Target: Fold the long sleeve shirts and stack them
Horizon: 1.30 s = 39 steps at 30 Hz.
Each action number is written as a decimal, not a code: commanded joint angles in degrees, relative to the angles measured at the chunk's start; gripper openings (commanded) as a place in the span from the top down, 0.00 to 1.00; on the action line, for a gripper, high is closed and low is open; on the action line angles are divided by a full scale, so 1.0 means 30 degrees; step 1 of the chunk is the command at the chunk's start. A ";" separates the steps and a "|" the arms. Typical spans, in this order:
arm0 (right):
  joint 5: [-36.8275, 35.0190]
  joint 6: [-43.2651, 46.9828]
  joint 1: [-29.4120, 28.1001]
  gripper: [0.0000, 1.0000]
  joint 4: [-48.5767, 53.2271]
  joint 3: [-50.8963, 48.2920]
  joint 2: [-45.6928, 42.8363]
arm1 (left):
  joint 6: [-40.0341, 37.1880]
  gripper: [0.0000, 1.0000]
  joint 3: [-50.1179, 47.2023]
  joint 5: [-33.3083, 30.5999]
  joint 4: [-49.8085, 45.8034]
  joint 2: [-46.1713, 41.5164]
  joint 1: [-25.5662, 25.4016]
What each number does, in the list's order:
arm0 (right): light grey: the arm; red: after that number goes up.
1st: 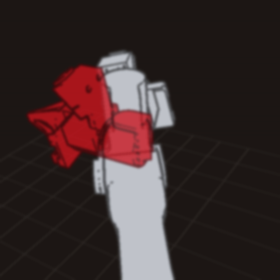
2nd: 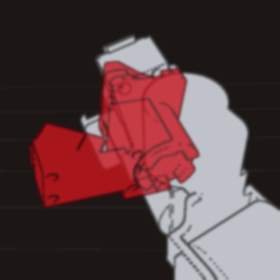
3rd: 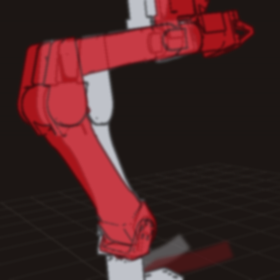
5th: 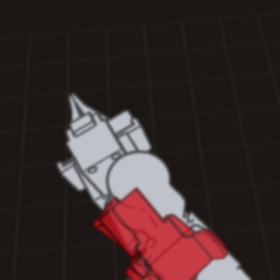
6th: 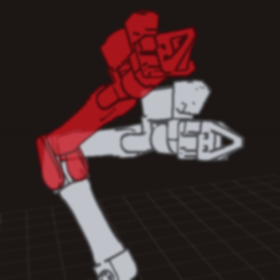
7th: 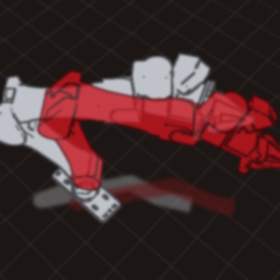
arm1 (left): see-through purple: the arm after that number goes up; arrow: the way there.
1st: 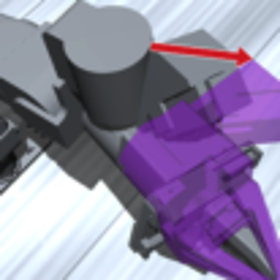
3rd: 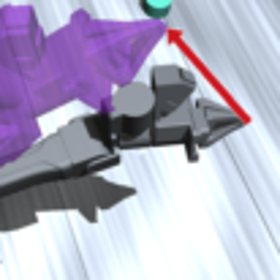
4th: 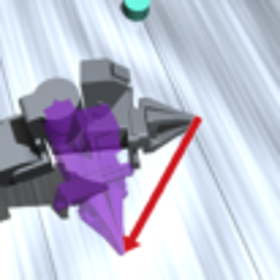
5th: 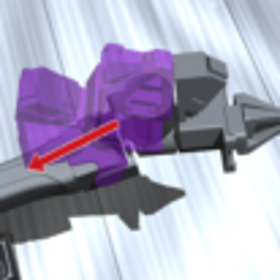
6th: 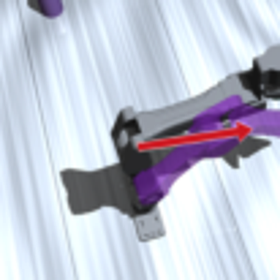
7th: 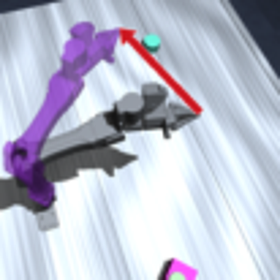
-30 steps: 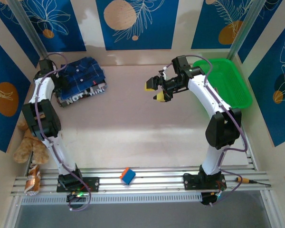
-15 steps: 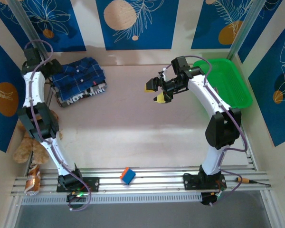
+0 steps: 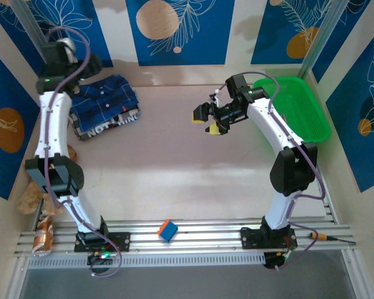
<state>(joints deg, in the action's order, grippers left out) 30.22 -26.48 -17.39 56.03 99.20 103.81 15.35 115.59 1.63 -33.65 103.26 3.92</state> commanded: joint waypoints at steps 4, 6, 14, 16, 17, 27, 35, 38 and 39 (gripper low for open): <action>-0.5521 0.2123 0.0523 0.09 -0.0996 -0.2966 -0.4142 | -0.1710 0.00 -0.6714 -0.1187 0.4237 -0.4205 -0.4926; -0.7591 0.2486 0.0670 0.08 -0.2420 -0.5266 -0.6410 | -0.1290 0.00 -1.0480 -0.1513 0.6698 -0.5972 -0.6339; -1.4689 0.3711 0.2252 0.01 -0.7418 -1.3609 -1.3329 | 0.1446 0.00 -2.2163 -0.4960 0.9041 -1.1335 -0.7314; -1.5777 0.3514 0.3160 0.01 -0.8712 -1.5852 -1.4331 | 0.0974 0.00 -2.5090 -0.5590 1.0844 -1.2352 -0.7315; -1.6476 0.3532 0.3489 0.01 -0.9799 -1.7237 -1.5056 | 0.0889 0.00 -2.6680 -0.6012 1.1911 -1.2734 -0.7328; -1.7180 0.4932 0.5383 0.01 -2.1855 -2.8146 -2.0253 | 0.1713 0.00 -3.4364 -0.7004 2.4386 -1.2850 -0.6406; -1.5727 0.5104 0.5574 0.01 -2.3308 -2.8962 -1.9515 | -0.4000 0.00 -3.2985 -0.7705 1.7441 -2.0073 -0.6488; -1.4942 0.5282 0.5718 0.01 -2.4295 -2.9291 -1.9574 | -0.4680 0.00 -3.4480 -0.7534 1.8345 -2.0760 -0.6464; -1.4728 0.5217 0.5816 0.01 -2.4797 -2.9463 -1.9574 | -0.5120 0.00 -3.4781 -0.7172 1.8870 -2.0663 -0.6485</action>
<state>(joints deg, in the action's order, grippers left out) -16.95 -12.01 -0.60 -12.05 12.53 45.82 6.33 15.09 -19.99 23.55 40.47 -15.64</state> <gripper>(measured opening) 0.992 0.998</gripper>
